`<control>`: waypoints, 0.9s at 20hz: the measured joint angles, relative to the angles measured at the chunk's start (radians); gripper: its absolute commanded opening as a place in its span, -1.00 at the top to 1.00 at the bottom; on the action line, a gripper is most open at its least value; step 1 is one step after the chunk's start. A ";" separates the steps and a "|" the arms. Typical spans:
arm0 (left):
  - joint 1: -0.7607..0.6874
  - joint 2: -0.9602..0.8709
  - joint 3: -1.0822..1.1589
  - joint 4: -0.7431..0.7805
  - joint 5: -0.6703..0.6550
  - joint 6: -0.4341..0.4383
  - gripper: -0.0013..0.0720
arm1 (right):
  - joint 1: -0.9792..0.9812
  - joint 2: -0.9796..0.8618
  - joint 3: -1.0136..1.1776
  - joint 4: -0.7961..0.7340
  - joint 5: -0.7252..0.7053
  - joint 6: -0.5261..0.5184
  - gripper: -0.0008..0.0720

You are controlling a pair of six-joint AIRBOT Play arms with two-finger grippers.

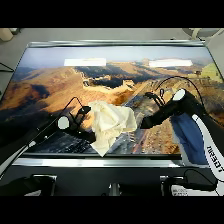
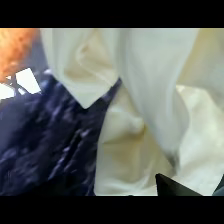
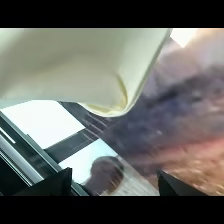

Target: Fold the shirts.

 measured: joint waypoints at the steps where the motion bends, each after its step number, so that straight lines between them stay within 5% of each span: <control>1: -0.002 -0.008 -0.003 -0.025 0.008 0.017 -0.68 | 0.000 -0.016 -0.006 0.028 -0.011 -0.002 -0.56; 3: -0.003 -0.023 -0.006 -0.063 0.018 0.042 -0.68 | 0.000 -0.044 -0.012 0.077 -0.019 -0.005 -0.57; 5: -0.003 -0.034 -0.008 -0.087 0.025 0.059 -0.18 | 0.001 -0.069 -0.016 0.110 -0.031 -0.006 -0.57; 8: -0.003 -0.045 -0.009 -0.104 0.030 0.074 0.12 | 0.005 -0.100 -0.018 0.150 -0.043 -0.006 -0.58; 9: -0.004 -0.047 -0.009 -0.109 0.031 0.078 0.49 | 0.014 -0.109 -0.018 0.160 -0.052 -0.006 -0.58; 11: -0.005 -0.049 -0.009 -0.115 0.032 0.082 0.88 | 0.043 -0.129 -0.020 0.172 -0.071 -0.006 -0.56; 13: -0.005 -0.050 -0.008 -0.121 0.032 0.084 0.89 | 0.076 -0.143 -0.019 0.186 -0.089 -0.005 -0.48; 14: -0.005 -0.049 -0.008 -0.124 0.032 0.084 0.90 | 0.091 -0.148 -0.019 0.192 -0.098 -0.005 -0.21; 16: -0.005 -0.044 -0.004 -0.126 0.032 0.089 0.90 | 0.112 -0.156 -0.020 0.175 -0.137 0.000 0.91; 18: -0.005 -0.036 0.009 -0.127 0.032 0.100 0.90 | 0.118 -0.158 -0.020 0.163 -0.145 0.008 0.92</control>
